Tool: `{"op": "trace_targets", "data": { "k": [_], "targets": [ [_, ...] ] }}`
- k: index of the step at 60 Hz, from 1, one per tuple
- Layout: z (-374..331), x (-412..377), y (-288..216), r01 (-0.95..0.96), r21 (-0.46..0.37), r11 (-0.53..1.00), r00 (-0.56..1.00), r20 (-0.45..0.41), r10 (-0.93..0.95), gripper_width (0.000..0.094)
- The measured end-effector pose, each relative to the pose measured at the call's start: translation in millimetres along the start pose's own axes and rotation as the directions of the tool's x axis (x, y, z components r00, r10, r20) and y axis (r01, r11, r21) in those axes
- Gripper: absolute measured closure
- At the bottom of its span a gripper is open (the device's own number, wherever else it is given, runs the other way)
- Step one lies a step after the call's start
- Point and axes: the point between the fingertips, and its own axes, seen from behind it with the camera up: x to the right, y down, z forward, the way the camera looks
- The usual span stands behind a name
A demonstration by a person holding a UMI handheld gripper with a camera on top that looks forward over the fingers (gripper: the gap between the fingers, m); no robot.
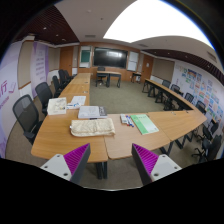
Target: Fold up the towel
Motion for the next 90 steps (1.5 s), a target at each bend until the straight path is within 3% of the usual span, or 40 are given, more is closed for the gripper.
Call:
{"op": "trace_targets", "data": {
  "k": [13, 23, 37, 44, 54, 69, 73, 77, 82, 90],
  "targets": [
    [38, -15, 32, 0.008, -0.079, 0.997, 0.999, -0.033, -0.010, 0.0084],
    [106, -54, 58, 0.028, -0.081, 0.996, 0.998, -0.053, -0.033, 0.0080],
    [205, -177, 83, 0.030, -0.134, 0.991, 0.997, 0.073, -0.020, 0.0078],
    [265, -236, 66, 0.028, -0.106, 0.994, 0.989, 0.147, -0.012, 0.0083],
    [367, -281, 54, 0.124, -0.087, 0.988, 0.979, 0.175, -0.108, 0.0083],
    [481, -309, 49, 0.159, -0.138, 0.977, 0.976, 0.173, -0.135, 0.0106],
    [494, -313, 44, 0.143, -0.125, 0.982, 0.976, 0.183, -0.118, 0.0219],
    [501, -312, 43, 0.163, -0.120, 0.979, 0.973, 0.182, -0.140, 0.0441],
    [506, -298, 41, 0.216, -0.112, 0.970, 0.969, 0.148, -0.199, 0.0809],
    [498, -303, 42, 0.249, -0.118, 0.961, 0.957, 0.182, -0.225, 0.0890]
  ]
}}
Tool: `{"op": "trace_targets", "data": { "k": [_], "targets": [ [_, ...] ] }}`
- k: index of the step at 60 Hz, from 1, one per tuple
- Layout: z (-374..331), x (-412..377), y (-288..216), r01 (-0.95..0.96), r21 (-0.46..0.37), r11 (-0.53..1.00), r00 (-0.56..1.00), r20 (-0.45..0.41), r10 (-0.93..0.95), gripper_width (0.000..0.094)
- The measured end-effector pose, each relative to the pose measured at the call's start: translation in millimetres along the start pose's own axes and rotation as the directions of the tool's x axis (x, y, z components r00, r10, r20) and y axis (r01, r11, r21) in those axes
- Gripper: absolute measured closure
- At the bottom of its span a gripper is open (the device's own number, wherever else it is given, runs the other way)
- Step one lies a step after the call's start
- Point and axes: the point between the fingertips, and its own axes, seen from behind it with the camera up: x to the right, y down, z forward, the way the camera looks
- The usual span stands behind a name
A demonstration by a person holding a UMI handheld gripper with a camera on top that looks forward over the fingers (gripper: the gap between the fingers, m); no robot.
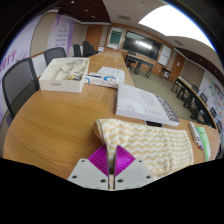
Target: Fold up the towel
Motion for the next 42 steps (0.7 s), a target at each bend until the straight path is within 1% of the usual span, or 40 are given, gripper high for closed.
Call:
{"op": "trace_targets", "data": {
  "k": [5, 8, 10, 16, 18, 21, 25, 31, 35, 39, 42],
  "targets": [
    [-16, -23, 1, -0.049, -0.024, 0.999, 0.994, 0.098, 0.051, 0.0897],
    [-34, -45, -3, -0.094, -0.040, 0.995, 0.980, 0.170, 0.099, 0.0896],
    [-50, -61, -8, -0.127, -0.051, 0.991, 0.963, 0.233, 0.136, 0.0897],
    [-104, -95, -44, -0.230, -0.047, 0.972, 0.884, 0.407, 0.229, 0.0895],
    [-119, -97, -59, -0.263, -0.035, 0.964, 0.859, 0.447, 0.250, 0.0895],
    [-134, -88, -77, -0.307, -0.016, 0.952, 0.833, 0.480, 0.277, 0.0895],
    [-137, -65, -91, -0.339, 0.004, 0.941, 0.831, 0.469, 0.298, 0.0895],
    [-108, -20, -76, -0.341, 0.008, 0.940, 0.867, 0.390, 0.311, 0.0880],
    [-80, 18, -51, -0.339, -0.017, 0.941, 0.893, 0.309, 0.327, 0.0827],
    [-53, 52, -31, -0.321, -0.022, 0.947, 0.916, 0.247, 0.316, 0.0777],
    [-41, 74, -19, -0.288, -0.025, 0.957, 0.935, 0.206, 0.287, 0.0668]
  ]
}}
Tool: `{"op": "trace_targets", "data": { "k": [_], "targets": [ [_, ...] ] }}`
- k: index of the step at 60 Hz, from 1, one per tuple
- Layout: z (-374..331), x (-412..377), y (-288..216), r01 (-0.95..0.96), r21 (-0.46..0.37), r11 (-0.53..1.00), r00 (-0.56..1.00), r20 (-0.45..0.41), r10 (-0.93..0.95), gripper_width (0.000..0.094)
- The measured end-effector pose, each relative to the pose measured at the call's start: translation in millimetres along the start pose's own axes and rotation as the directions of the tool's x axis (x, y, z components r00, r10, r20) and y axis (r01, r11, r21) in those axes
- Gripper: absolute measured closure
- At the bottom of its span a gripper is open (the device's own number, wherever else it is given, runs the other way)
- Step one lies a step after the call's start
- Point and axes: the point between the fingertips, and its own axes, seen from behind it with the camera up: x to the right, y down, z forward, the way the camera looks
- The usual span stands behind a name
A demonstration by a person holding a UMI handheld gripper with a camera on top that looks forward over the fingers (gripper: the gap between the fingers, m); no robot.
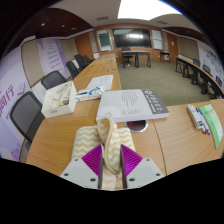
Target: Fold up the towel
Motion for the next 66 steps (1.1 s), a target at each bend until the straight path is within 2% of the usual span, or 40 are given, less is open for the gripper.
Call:
{"op": "trace_targets", "data": {
  "k": [3, 7, 9, 10, 20, 32, 51, 66],
  "targets": [
    [5, 27, -1, 0.035, 0.008, 0.999, 0.998, -0.048, -0.035, 0.0490],
    [-4, 54, -7, 0.071, 0.021, 0.997, 0.991, -0.115, -0.068, 0.0192],
    [-11, 61, -14, 0.081, 0.035, 0.996, 0.988, -0.135, -0.076, 0.0092],
    [-14, 65, -16, 0.085, 0.040, 0.996, 0.987, -0.142, -0.079, 0.0072],
    [-62, 69, -32, 0.112, 0.076, 0.991, 0.981, -0.170, -0.097, 0.0083],
    [-140, 32, -27, 0.152, 0.091, 0.984, 0.973, -0.189, -0.132, 0.0082],
    [-293, -33, 42, 0.163, 0.116, 0.980, 0.967, -0.215, -0.136, 0.0080],
    [-371, -54, 95, 0.184, 0.106, 0.977, 0.962, -0.224, -0.157, 0.0080]
  ]
}}
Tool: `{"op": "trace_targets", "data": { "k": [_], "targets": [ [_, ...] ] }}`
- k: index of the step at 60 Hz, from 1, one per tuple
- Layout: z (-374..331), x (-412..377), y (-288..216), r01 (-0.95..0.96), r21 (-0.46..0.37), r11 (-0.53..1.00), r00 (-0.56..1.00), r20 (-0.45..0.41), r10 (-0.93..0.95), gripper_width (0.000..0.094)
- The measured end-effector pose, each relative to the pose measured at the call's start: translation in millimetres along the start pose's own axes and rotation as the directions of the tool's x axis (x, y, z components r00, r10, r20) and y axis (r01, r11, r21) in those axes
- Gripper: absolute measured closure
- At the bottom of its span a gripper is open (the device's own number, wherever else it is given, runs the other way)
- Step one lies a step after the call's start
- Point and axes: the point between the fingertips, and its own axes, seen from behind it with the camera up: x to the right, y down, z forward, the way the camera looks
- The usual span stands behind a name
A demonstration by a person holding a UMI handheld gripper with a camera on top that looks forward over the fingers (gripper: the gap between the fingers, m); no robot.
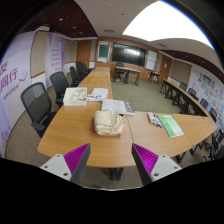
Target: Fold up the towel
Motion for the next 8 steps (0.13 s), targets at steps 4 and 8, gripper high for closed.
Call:
{"op": "trace_targets", "data": {
  "k": [4, 8],
  "targets": [
    [-12, -4, 3, -0.001, 0.011, 1.000, 1.000, 0.000, 0.001, 0.0079],
    [-19, -7, 3, -0.009, 0.018, 1.000, 1.000, 0.011, 0.009, 0.0082]
  ]
}}
